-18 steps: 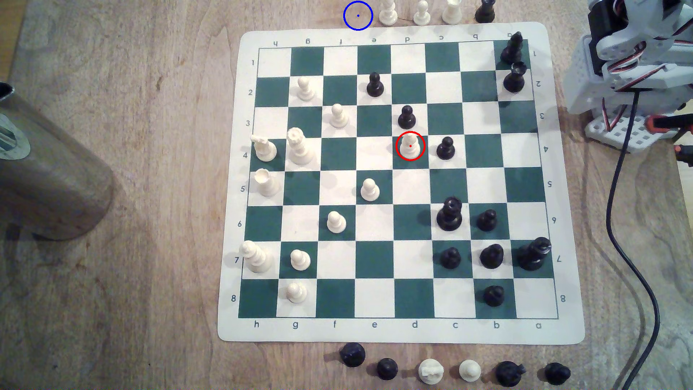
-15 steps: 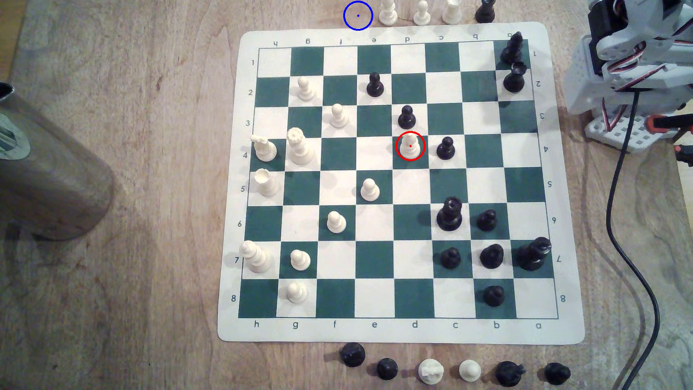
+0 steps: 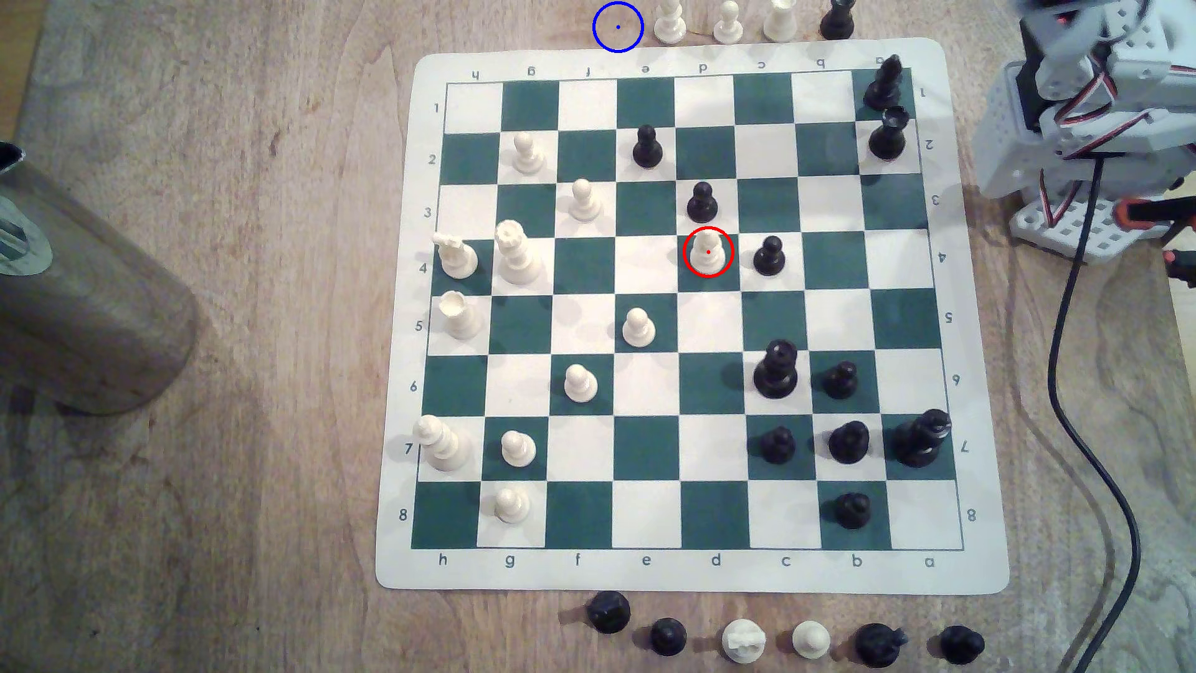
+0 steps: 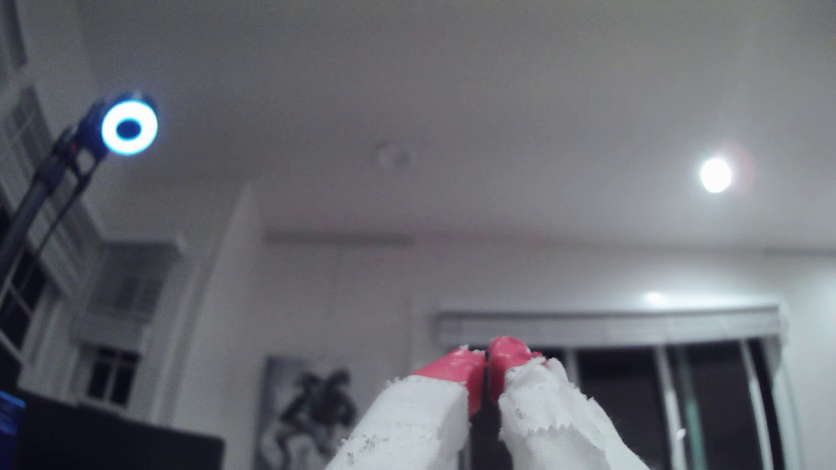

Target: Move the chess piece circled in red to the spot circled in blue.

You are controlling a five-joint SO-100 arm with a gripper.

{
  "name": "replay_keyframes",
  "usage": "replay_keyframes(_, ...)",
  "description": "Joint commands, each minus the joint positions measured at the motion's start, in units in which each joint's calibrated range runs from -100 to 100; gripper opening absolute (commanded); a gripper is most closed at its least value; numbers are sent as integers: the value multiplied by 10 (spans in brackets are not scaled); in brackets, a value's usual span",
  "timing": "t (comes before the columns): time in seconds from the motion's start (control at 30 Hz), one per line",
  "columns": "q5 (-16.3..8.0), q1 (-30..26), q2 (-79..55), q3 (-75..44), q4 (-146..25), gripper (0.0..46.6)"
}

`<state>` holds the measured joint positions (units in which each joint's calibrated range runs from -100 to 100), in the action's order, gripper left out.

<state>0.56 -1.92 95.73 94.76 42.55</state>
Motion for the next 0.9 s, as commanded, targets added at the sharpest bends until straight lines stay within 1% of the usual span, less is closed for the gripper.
replay_keyframes(0.0,-2,1,-1,-67,-77,2)
replay_keyframes(0.13,-2,-9,-1,-115,-219,2)
replay_keyframes(0.17,0,-19,-1,-157,-330,2)
replay_keyframes(0.2,-2,-20,-1,-191,-425,2)
replay_keyframes(0.33,-3,-16,-1,-274,-661,2)
replay_keyframes(0.4,1,-20,-1,-317,-787,2)
replay_keyframes(0.43,13,-27,-1,-329,-823,2)
replay_keyframes(0.47,40,-41,-1,-341,-887,2)
replay_keyframes(0.5,41,-58,-1,-343,-912,2)
replay_keyframes(0.57,36,-95,-22,-356,-977,2)
replay_keyframes(0.6,24,-125,-46,-361,-1015,4)
replay_keyframes(0.63,17,-138,-64,-363,-1031,8)
replay_keyframes(0.73,0,-155,-120,-363,-1040,28)
replay_keyframes(0.77,-15,-164,-153,-363,-1032,47)
replay_keyframes(0.87,-32,-176,-205,-364,-1010,80)
